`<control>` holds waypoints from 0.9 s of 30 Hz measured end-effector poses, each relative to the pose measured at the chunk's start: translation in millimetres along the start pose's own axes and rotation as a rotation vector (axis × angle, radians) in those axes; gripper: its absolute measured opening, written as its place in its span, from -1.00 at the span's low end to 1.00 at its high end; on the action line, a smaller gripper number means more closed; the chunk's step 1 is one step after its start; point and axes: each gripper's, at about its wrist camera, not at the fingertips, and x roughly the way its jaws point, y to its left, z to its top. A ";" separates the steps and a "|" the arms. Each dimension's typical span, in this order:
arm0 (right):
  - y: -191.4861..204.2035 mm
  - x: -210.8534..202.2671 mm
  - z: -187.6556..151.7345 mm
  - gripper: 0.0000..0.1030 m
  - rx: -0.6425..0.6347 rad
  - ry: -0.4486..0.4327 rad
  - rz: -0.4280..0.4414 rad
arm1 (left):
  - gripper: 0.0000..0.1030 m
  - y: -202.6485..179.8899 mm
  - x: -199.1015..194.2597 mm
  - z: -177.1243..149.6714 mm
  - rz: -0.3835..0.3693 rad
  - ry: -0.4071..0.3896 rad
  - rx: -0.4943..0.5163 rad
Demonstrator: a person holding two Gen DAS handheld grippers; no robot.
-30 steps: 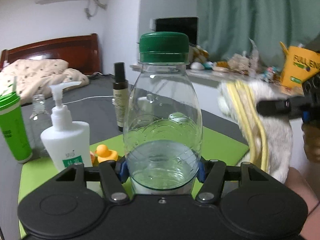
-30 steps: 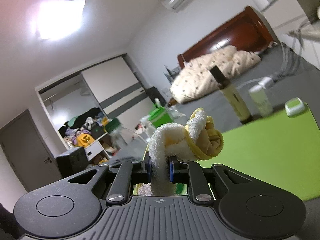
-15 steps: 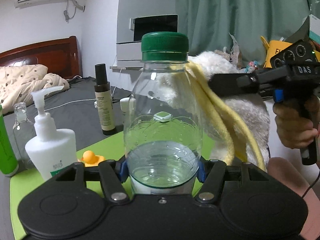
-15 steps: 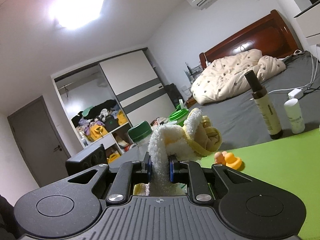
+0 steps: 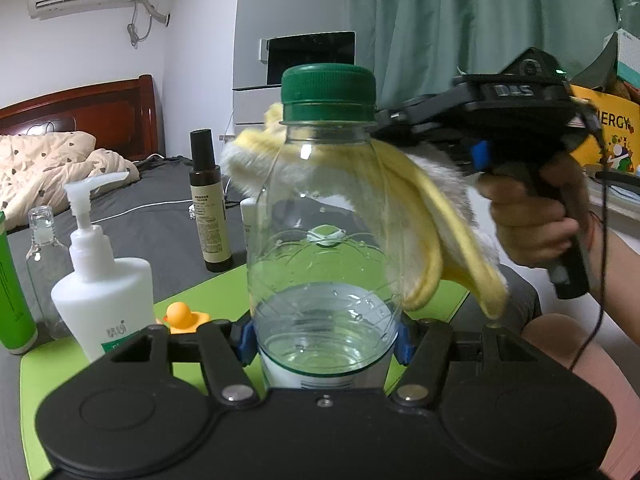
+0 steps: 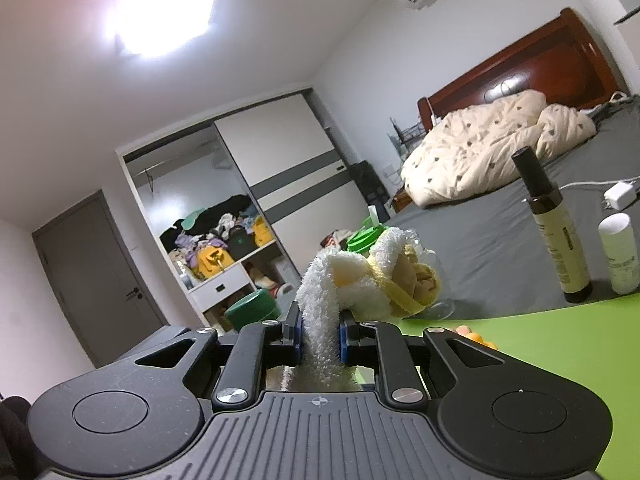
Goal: Clean container
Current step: 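Wipe the towel across the bottle's side below the cap with the right gripper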
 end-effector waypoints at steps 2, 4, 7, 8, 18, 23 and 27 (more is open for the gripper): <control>-5.3 5.1 -0.2 -0.69 0.006 0.019 -0.002 | 0.16 -1.1 -0.3 0.0 0.002 -0.001 0.007; -10.1 9.0 -2.0 -0.69 0.011 0.038 -0.007 | 0.16 -2.6 -1.1 -0.5 0.006 -0.002 0.012; -17.4 15.0 -4.8 -0.69 0.018 0.066 -0.015 | 0.16 -2.5 -2.5 -1.4 0.009 -0.006 0.010; -19.8 16.9 -5.7 -0.69 0.020 0.076 -0.017 | 0.16 -2.7 -3.0 -1.7 0.010 -0.007 0.010; -47.7 30.3 -17.2 -0.69 0.067 0.159 -0.021 | 0.16 -3.8 -0.1 -0.8 0.015 -0.010 0.018; -63.1 34.3 -23.9 -0.69 0.100 0.196 -0.013 | 0.16 -5.3 0.3 -0.8 0.017 -0.010 0.017; -75.5 37.6 -29.3 -0.69 0.127 0.226 -0.007 | 0.17 -6.3 0.4 -0.2 0.017 -0.009 0.022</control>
